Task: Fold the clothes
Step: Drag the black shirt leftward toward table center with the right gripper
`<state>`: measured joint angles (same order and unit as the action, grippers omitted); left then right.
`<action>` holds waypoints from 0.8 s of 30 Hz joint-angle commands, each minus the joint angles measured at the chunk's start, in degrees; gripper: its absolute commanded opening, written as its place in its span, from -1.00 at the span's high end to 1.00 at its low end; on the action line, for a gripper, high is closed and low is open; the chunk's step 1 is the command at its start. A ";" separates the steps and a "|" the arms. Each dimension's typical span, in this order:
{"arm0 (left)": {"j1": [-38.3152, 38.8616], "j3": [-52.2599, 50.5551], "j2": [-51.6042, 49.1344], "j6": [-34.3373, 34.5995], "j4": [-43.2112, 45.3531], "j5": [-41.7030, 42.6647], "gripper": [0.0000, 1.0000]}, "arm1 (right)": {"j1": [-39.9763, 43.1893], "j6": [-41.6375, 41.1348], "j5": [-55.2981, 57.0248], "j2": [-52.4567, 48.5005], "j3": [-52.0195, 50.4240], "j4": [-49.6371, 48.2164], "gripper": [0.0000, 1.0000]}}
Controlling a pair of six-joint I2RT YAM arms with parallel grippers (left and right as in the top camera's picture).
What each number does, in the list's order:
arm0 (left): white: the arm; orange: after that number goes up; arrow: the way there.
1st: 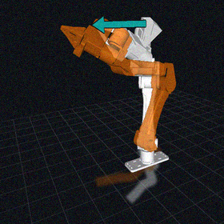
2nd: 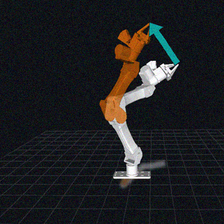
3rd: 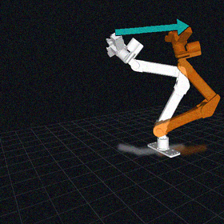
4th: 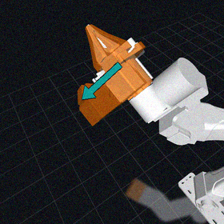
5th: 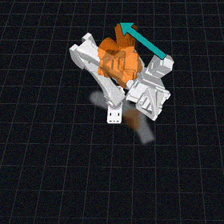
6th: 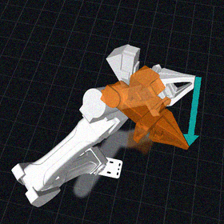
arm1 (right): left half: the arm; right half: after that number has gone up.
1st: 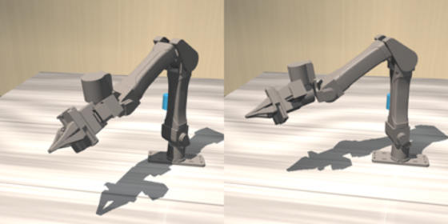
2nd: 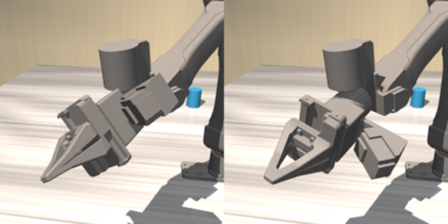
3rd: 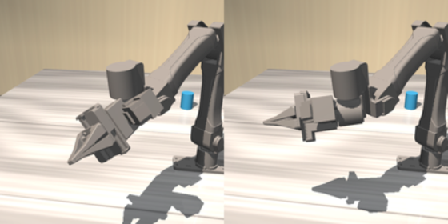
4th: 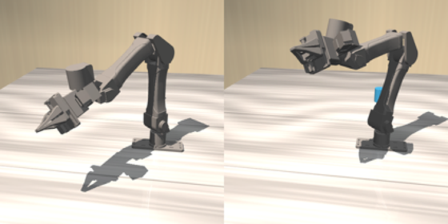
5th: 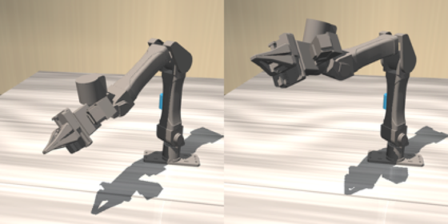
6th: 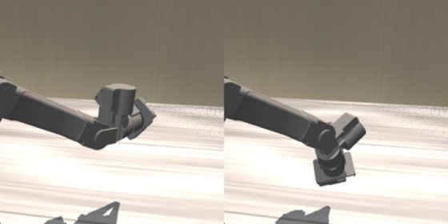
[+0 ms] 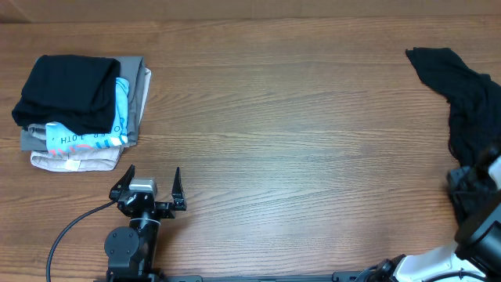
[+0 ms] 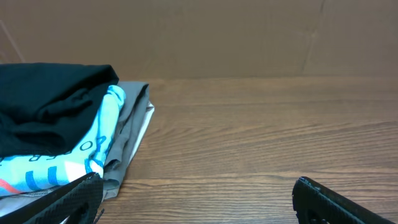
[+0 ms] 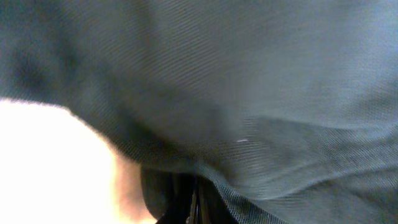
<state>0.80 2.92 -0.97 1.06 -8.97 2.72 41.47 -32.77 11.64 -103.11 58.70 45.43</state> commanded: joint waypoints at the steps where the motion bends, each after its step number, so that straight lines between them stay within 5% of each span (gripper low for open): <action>1: 0.37 -0.57 0.61 -1.09 0.22 -0.57 -1.00 | -9.25 -0.24 -8.81 -0.52 -1.75 -0.74 0.93; 15: 0.37 -0.57 0.61 -1.09 0.22 -0.57 -0.99 | -53.37 -6.51 -19.17 -0.52 -1.60 -20.37 0.93; 24: 0.37 -0.57 0.61 -1.09 0.22 -0.57 -1.00 | -68.28 -5.70 -24.79 -0.52 1.57 -37.13 0.93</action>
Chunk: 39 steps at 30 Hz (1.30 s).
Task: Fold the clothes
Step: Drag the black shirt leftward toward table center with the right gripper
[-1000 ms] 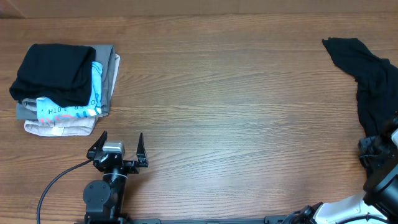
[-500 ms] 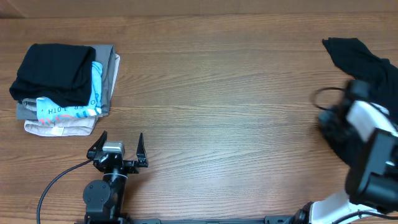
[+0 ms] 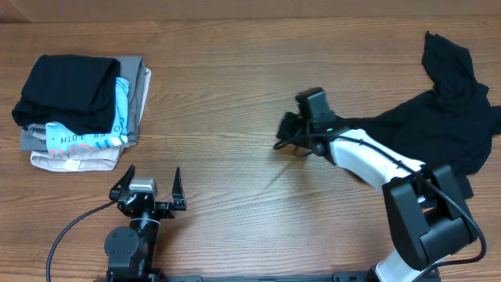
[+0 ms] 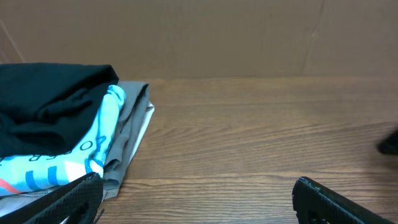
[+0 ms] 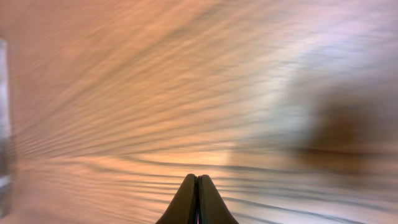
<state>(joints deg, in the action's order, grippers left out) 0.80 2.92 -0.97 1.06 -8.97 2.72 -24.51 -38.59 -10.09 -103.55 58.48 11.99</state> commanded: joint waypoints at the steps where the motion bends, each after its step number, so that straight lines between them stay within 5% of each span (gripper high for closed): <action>1: 0.37 -0.57 0.61 -1.09 0.22 -0.57 -1.00 | -2.56 1.14 -3.06 -0.07 2.21 -4.24 0.93; 6: 0.37 -0.57 0.61 -1.09 0.22 -0.57 -0.99 | -0.28 5.49 -0.57 0.42 7.26 4.00 0.93; 13: 0.37 -0.57 0.61 -1.09 0.22 -0.57 -0.99 | 10.05 13.35 17.84 0.81 20.11 35.30 0.93; 18: 0.37 -0.57 0.61 -1.09 0.22 -0.57 -1.00 | 21.31 13.35 19.23 0.76 22.21 45.86 0.93; 26: 0.37 -0.57 0.61 -1.09 0.22 -0.57 -0.99 | 31.47 13.09 11.21 0.66 13.40 40.50 0.93; 39: 0.37 -0.57 0.61 -1.07 0.22 -0.57 -0.99 | 27.23 3.69 4.28 0.46 -1.70 22.77 0.93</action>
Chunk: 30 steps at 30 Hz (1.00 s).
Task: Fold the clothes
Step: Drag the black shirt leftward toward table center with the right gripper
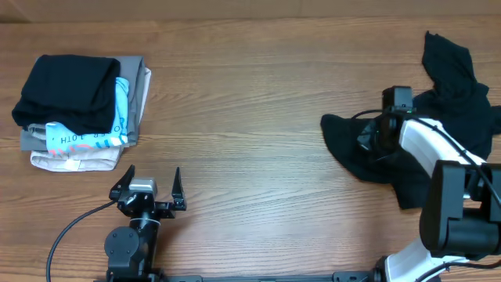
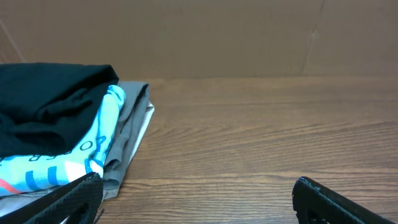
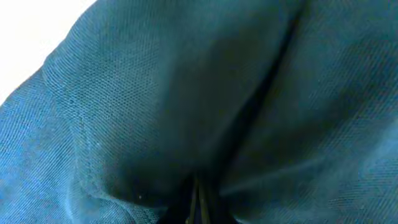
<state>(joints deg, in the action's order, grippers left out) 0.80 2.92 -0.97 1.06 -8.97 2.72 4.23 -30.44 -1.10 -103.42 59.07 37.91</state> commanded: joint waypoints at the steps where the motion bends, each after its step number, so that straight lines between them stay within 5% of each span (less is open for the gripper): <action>1: 0.37 -0.57 0.61 -1.09 0.22 -0.57 -0.99 | -2.10 -5.01 -5.68 0.24 -2.69 -4.46 0.93; 13: 0.37 -0.57 0.61 -1.09 0.22 -0.57 -0.99 | -20.50 -20.83 -9.70 -6.34 -3.08 -36.41 0.93; 18: 0.37 -0.57 0.61 -1.09 0.22 -0.57 -0.99 | -26.29 -15.58 -9.86 -7.50 -2.84 -57.22 0.89; 19: 0.37 -0.57 0.61 -1.09 0.22 -0.57 -1.00 | -26.14 -12.48 -11.63 -6.01 -1.51 -59.49 0.75; 25: 0.37 -0.57 0.61 -1.09 0.22 -0.57 -1.00 | -19.71 -4.76 -15.52 4.15 3.80 -45.35 0.57; 30: 0.37 -0.57 0.61 -1.09 0.22 -0.57 -1.00 | -9.73 -1.31 -15.50 15.80 5.05 -27.08 0.08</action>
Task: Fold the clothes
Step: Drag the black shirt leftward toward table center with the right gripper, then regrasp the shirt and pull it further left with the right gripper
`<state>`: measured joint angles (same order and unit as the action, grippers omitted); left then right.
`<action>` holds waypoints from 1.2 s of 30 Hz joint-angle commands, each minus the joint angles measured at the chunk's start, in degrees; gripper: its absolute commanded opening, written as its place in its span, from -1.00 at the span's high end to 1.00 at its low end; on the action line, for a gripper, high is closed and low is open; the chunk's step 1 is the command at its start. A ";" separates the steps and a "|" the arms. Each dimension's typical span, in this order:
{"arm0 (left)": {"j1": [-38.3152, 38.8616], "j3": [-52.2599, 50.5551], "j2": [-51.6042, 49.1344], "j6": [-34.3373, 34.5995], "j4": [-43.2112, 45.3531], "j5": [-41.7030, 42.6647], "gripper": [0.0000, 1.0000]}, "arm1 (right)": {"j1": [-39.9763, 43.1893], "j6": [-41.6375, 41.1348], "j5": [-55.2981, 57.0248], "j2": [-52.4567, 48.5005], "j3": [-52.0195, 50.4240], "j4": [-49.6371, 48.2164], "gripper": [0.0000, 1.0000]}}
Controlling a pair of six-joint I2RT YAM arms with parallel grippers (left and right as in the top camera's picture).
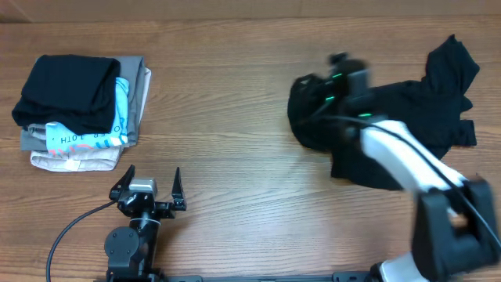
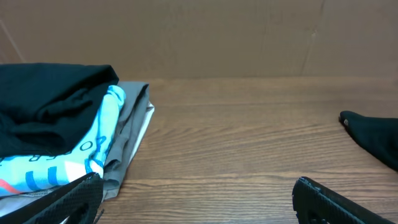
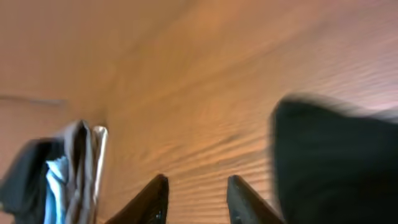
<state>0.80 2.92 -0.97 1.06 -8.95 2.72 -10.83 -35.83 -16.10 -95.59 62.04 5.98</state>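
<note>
A loose black garment [image 1: 399,117] lies crumpled on the right half of the table; its edge also shows in the left wrist view [image 2: 376,134] and the right wrist view [image 3: 336,155]. My right gripper [image 1: 322,83] hovers, motion-blurred, over the garment's left end; its fingers stand open [image 3: 197,186] with only bare wood between them. A stack of folded clothes [image 1: 78,110] with a black piece on top sits at the far left [image 2: 56,124]. Near the front edge my left gripper [image 1: 149,186] rests open with nothing in it, pointing toward the stack.
The wooden table [image 1: 227,94] runs wide between the stack and the garment. A brown wall [image 2: 199,37] stands behind the table. A black cable [image 1: 66,235] trails from the left arm's base.
My right gripper was shut in the black cloth further right; now it is open over the garment's left end. The garment's left edge lies further left. The left arm has not moved.
The garment first lay heaped at the far right edge with my right gripper buried in it. Then the gripper was shut near mid-table, the cloth drawn out behind it. Then it was back in the cloth, shut. Now it is open and the garment lies nearer the middle.
</note>
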 commanded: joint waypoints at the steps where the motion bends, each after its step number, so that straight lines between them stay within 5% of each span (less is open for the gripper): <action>1: 0.37 -0.57 0.61 -1.09 0.20 -0.57 -0.99 | 7.74 5.31 -0.50 10.19 2.08 8.11 0.04; 8: 0.37 -0.57 0.61 -1.09 0.20 -0.57 -1.00 | 25.81 8.94 -0.50 19.41 2.08 26.71 -0.26; 17: 0.37 -0.57 0.61 -1.09 0.20 -0.57 -1.00 | 40.22 15.21 4.33 18.82 2.05 45.20 -0.62; 36: 0.37 -0.57 0.61 -1.09 0.20 -0.57 -0.99 | 34.07 14.64 7.76 7.72 0.85 46.42 -0.36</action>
<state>0.80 2.92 -0.95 1.06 -8.97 2.72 26.24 -21.56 -11.75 -83.92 63.51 52.49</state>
